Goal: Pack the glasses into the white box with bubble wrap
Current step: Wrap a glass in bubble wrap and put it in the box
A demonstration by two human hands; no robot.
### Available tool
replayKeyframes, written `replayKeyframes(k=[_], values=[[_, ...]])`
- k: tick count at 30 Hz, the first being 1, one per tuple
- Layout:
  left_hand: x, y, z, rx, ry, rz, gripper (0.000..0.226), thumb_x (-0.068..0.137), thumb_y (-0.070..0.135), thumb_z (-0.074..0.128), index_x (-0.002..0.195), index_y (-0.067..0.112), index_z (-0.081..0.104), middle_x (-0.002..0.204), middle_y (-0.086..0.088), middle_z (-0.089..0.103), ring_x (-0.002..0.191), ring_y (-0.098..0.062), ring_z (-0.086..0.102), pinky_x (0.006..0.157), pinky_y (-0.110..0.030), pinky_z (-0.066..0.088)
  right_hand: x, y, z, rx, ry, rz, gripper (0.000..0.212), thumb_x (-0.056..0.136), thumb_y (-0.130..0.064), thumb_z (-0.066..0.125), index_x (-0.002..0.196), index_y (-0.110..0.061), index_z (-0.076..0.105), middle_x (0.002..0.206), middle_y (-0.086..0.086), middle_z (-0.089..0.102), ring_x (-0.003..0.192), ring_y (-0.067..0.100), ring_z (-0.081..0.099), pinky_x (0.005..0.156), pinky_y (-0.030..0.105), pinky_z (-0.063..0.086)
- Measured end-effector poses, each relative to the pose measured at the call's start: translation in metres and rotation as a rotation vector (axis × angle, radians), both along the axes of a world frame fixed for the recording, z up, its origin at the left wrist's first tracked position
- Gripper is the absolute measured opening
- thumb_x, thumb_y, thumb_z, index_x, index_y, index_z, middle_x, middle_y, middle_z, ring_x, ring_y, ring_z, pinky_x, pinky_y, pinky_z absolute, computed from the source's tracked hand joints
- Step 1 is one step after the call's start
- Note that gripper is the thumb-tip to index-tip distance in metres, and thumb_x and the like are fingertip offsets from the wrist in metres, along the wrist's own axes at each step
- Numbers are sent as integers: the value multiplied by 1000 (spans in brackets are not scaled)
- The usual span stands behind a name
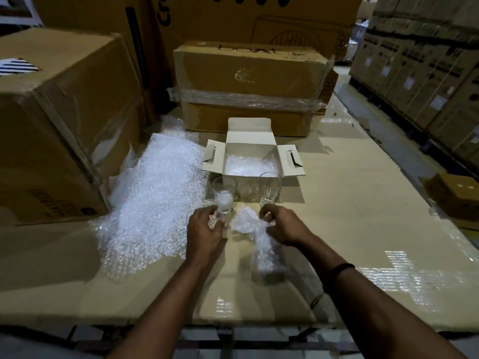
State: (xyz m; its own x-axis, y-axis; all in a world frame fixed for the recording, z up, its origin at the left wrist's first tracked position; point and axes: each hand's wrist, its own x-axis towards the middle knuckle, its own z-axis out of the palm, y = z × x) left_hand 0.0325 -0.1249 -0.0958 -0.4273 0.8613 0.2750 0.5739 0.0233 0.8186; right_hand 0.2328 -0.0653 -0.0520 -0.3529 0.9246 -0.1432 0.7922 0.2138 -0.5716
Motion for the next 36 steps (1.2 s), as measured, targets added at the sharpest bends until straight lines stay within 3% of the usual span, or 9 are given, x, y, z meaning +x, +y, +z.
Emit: replayKeyframes(k=[5, 9, 12, 18, 23, 25, 28, 32, 36], values=[[-3, 33, 13, -126, -231, -19, 71, 74, 22, 84, 135, 16, 50, 124, -1, 60, 109, -20, 58, 91, -35, 48, 4, -9, 2, -286, 714, -460, 21, 82, 13, 60, 74, -7, 62, 64, 9, 57, 43, 17, 51, 39, 21, 44], [-1, 47, 18, -166, -265, -43, 51, 76, 20, 82, 121, 14, 59, 112, 1, 65, 101, -19, 62, 78, -23, 42, 10, -20, 4, -553, 998, -454, 26, 81, 22, 52, 92, 2, 63, 81, 15, 63, 71, 24, 63, 69, 32, 58], [1, 46, 19, -160, -247, -52, 43, 76, 24, 83, 112, 14, 62, 106, -1, 67, 93, -18, 61, 76, -25, 45, 18, -26, 2, -478, 1025, -404, 32, 74, 24, 59, 100, 6, 64, 88, 21, 68, 74, 27, 64, 71, 33, 55], [12, 31, 3, -101, -179, -214, 62, 62, 48, 83, 116, 23, 67, 103, 2, 70, 96, -19, 66, 85, -43, 55, 0, -23, 28, -189, 1251, -479, 9, 86, 1, 66, 86, -4, 59, 76, 12, 70, 67, 24, 69, 64, 31, 58], [7, 29, -4, -141, -31, -240, 65, 66, 70, 63, 117, 31, 63, 99, 12, 69, 103, -14, 56, 102, -44, 36, -31, -8, 34, 177, 806, -454, 11, 83, -19, 76, 86, -19, 65, 85, 0, 70, 72, 12, 67, 60, 22, 51], [5, 29, -4, -163, 38, -259, 56, 73, 70, 58, 109, 28, 63, 92, 9, 69, 100, -16, 58, 100, -41, 33, -40, -2, 31, 454, 483, -313, 9, 81, -22, 76, 86, -21, 68, 90, -5, 65, 76, 6, 59, 65, 17, 45], [4, 27, -3, -201, 77, -224, 37, 82, 58, 66, 84, 22, 59, 76, 7, 57, 91, -20, 46, 92, -38, 32, -47, 2, 29, 683, 34, -46, 4, 83, -21, 71, 87, -20, 72, 95, -4, 65, 92, 16, 58, 65, 28, 46], [0, 29, -11, -195, 81, -249, 55, 76, 71, 58, 101, 23, 65, 95, 0, 65, 95, -17, 44, 95, -40, 32, -49, 10, 45, 624, -321, 222, 21, 85, -12, 60, 96, -25, 74, 101, -4, 67, 99, 22, 57, 67, 32, 51], [-2, 31, -12, -168, 66, -242, 46, 76, 66, 66, 91, 23, 59, 90, 0, 64, 94, -23, 54, 93, -40, 34, -52, 12, 71, 290, -492, 404, 46, 84, 0, 48, 120, -20, 68, 122, 1, 67, 116, 24, 55, 88, 33, 49]])
